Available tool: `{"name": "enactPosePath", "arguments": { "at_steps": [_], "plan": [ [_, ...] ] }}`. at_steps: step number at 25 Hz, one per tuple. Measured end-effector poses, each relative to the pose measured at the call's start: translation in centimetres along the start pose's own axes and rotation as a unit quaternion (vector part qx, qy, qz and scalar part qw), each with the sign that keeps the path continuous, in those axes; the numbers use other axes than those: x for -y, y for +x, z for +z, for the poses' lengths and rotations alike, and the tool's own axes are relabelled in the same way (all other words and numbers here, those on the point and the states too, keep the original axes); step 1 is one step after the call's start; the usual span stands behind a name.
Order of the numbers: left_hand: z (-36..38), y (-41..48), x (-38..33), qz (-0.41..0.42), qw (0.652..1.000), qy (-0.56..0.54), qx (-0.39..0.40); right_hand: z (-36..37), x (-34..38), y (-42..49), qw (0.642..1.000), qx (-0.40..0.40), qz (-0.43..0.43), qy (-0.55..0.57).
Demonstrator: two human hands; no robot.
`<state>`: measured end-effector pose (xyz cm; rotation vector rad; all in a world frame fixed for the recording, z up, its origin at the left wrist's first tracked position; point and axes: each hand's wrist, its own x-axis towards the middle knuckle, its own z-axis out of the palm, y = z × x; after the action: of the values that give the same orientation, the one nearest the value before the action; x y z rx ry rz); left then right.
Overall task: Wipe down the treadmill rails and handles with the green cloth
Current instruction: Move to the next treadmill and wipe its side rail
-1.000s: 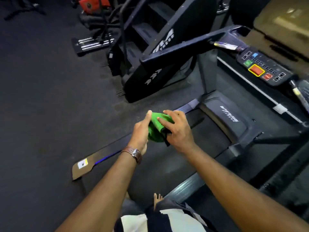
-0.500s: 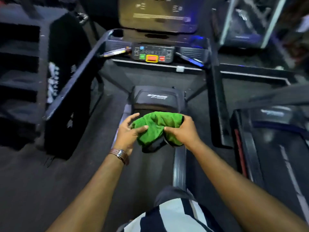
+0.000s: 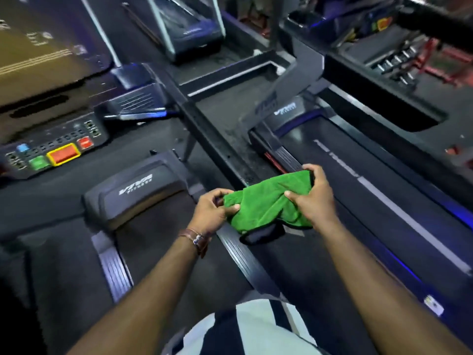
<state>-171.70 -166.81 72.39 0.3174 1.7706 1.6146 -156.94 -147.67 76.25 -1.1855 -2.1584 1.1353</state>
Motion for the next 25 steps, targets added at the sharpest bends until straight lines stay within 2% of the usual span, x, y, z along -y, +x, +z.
{"name": "enactPosePath", "arguments": {
  "at_steps": [2, 3, 4, 5, 7, 8, 10, 12, 14, 16, 17, 18, 19, 21, 23, 24, 25],
  "plan": [
    [0.4, 1.9, 0.5, -0.020, 0.999, 0.013, 0.030, 1.2, -0.1, -0.5, 0.986, -0.101, -0.016, -0.132],
    [0.4, 2.6, 0.6, -0.018, 0.999, 0.024, 0.042, 2.2, 0.0, -1.3, 0.970, -0.144, -0.060, -0.189],
    [0.2, 3.2, 0.5, -0.004, 0.997, 0.040, 0.060, 3.6, 0.5, -2.5, 0.956, -0.153, -0.099, -0.229],
    [-0.1, 3.9, 0.4, 0.018, 0.994, 0.066, 0.087, 5.3, 0.8, -3.6, 0.949, -0.124, -0.102, -0.270],
    [-1.1, 5.6, 0.2, 0.106, 0.972, 0.148, 0.145, 8.7, 1.6, -5.5, 0.930, -0.033, -0.017, -0.365],
    [-1.7, 6.4, 0.2, 0.167, 0.952, 0.199, 0.164, 10.1, 1.5, -5.9, 0.916, -0.022, 0.015, -0.401],
    [-2.8, 8.0, -0.3, 0.285, 0.902, 0.273, 0.175, 11.5, 0.5, -6.8, 0.897, -0.045, 0.016, -0.439],
    [-3.2, 9.9, -1.4, 0.371, 0.848, 0.326, 0.191, 11.1, -1.7, -7.8, 0.902, -0.094, -0.031, -0.420],
    [-3.1, 12.1, -2.1, 0.456, 0.768, 0.388, 0.228, 11.2, -3.3, -9.0, 0.917, -0.149, -0.037, -0.369],
    [-2.5, 14.5, -2.6, 0.508, 0.698, 0.420, 0.279, 12.7, -1.9, -8.6, 0.919, -0.204, 0.044, -0.335],
    [-2.2, 15.4, -2.7, 0.515, 0.679, 0.425, 0.306, 13.7, -0.7, -7.6, 0.903, -0.234, 0.110, -0.344],
    [-1.9, 16.0, -2.5, 0.513, 0.669, 0.427, 0.328, 14.7, 0.6, -6.7, 0.881, -0.252, 0.158, -0.366],
    [-1.9, 16.4, -2.4, 0.508, 0.669, 0.426, 0.337, 15.3, 1.4, -6.1, 0.866, -0.256, 0.158, -0.399],
    [-1.9, 17.0, -2.0, 0.503, 0.677, 0.412, 0.346, 14.9, 0.3, -6.9, 0.858, -0.204, 0.067, -0.467],
    [-2.0, 17.2, -1.8, 0.501, 0.682, 0.402, 0.351, 13.2, -1.8, -8.5, 0.862, -0.160, -0.010, -0.480],
    [-2.0, 17.1, -1.8, 0.501, 0.683, 0.401, 0.349, 13.1, -2.2, -8.6, 0.875, -0.180, -0.004, -0.450],
    [-1.9, 17.2, -1.9, 0.498, 0.684, 0.403, 0.348, 13.7, -1.7, -8.0, 0.884, -0.226, 0.041, -0.407]
  ]
}}
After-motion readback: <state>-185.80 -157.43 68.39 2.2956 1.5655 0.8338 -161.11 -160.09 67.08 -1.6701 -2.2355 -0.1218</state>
